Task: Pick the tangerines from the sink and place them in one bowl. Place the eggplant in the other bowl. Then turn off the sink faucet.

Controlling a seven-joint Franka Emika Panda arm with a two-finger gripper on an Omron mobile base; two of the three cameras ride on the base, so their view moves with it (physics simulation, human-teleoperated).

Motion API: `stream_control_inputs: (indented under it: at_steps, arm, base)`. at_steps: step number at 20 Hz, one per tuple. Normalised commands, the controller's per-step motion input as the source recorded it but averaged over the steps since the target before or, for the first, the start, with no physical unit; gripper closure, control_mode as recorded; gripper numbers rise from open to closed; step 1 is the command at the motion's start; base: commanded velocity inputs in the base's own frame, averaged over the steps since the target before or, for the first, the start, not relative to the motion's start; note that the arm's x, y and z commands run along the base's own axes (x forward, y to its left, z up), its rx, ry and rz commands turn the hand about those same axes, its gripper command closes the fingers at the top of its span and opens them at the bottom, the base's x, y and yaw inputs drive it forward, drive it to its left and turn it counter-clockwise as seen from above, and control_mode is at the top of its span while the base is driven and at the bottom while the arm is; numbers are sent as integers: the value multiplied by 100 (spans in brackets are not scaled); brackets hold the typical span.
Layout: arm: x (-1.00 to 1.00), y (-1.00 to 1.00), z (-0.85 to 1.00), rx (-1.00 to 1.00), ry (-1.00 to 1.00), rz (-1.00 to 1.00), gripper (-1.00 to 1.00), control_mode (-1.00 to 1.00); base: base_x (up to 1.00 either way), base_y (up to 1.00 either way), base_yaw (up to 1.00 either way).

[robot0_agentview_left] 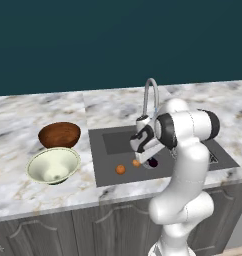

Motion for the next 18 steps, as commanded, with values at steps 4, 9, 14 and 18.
stream_control_inputs:
  at_steps: [4, 9, 14, 18]
  arm:
    - [36, -1, -26, 0, 0, 0, -100, -100]
    - [31, -18, -17, 0, 0, 0, -100, -100]
    - [28, -24, -17, 0, 0, -2, -100, -100]
    - [27, -4, -33, 0, 0, 0, -100, -100]
  base:
    - [0, 0, 0]
    - [0, 0, 0]
    - [0, 0, 0]
    - [0, 0, 0]
